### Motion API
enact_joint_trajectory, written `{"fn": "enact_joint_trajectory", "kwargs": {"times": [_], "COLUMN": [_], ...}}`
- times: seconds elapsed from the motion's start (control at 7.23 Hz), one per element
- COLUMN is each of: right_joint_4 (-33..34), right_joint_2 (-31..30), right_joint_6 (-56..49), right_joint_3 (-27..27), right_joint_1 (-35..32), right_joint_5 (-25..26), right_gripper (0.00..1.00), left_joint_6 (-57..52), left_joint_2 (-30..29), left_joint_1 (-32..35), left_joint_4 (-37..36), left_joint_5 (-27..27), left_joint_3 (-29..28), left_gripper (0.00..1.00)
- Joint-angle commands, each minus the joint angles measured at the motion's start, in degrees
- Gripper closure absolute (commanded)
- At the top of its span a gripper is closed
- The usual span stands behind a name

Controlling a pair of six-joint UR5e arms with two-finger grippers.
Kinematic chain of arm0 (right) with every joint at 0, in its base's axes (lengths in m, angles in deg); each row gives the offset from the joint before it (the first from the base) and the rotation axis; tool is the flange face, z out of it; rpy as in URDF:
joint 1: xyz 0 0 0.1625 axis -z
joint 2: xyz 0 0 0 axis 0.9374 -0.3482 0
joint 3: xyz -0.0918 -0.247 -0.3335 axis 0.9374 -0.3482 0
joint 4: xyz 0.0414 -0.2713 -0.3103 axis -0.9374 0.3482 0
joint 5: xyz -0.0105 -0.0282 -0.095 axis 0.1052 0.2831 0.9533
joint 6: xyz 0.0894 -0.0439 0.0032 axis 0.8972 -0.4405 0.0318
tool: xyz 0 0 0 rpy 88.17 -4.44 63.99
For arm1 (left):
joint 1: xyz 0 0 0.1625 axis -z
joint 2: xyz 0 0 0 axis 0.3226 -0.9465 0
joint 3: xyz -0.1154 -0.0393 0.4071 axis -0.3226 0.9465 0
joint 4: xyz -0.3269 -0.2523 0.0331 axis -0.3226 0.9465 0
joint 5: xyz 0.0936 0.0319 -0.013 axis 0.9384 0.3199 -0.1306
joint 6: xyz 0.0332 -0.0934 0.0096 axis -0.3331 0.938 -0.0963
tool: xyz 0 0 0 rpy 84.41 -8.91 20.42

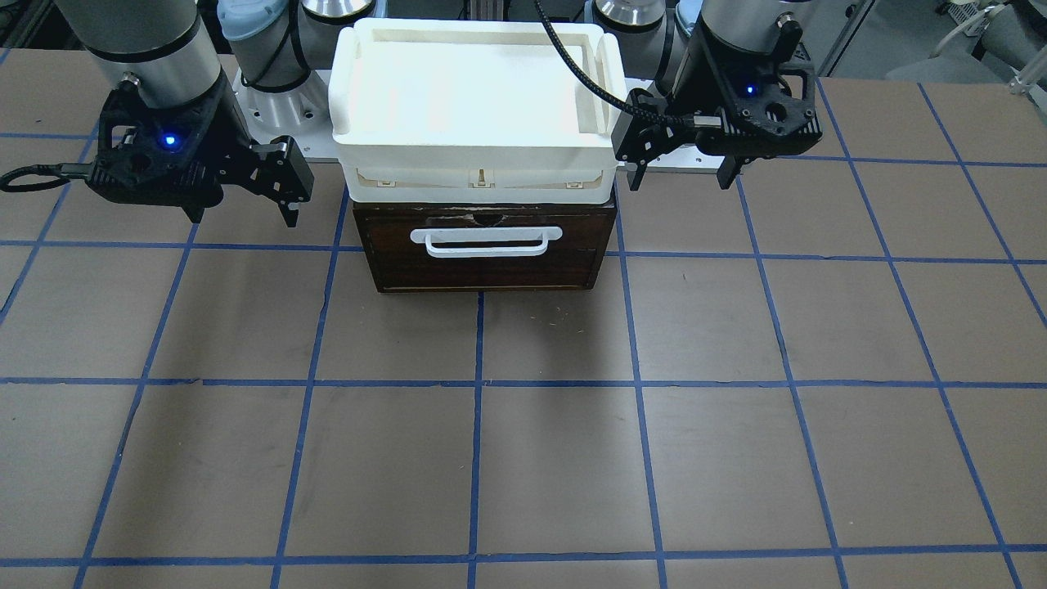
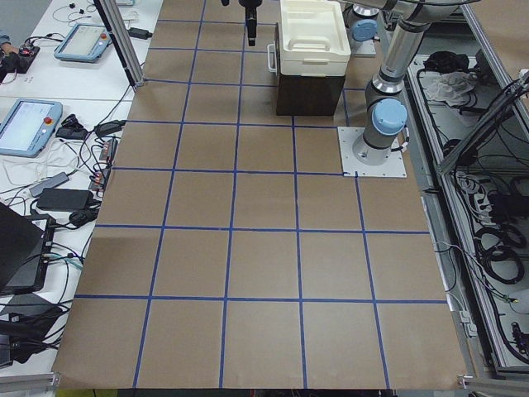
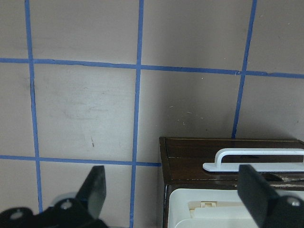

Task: Put scissors in drawer and close it

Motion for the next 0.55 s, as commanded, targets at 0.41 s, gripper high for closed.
{"fn": "enact_joint_trajectory", "kwargs": {"times": [0.41], "right_joint_4": [0.07], "right_joint_2": [-0.09], "right_joint_6": [0.37], "right_joint_3": [0.09], "right_joint_1": [0.00], "right_joint_5": [0.10], "right_gripper": [0.00], "left_joint_6": [0.00], "left_joint_2": [0.50], "left_joint_1": [0.00], "left_joint_4": [0.15], "left_joint_5": [0.00], "left_joint_3": [0.59], "left_gripper": [0.00]}}
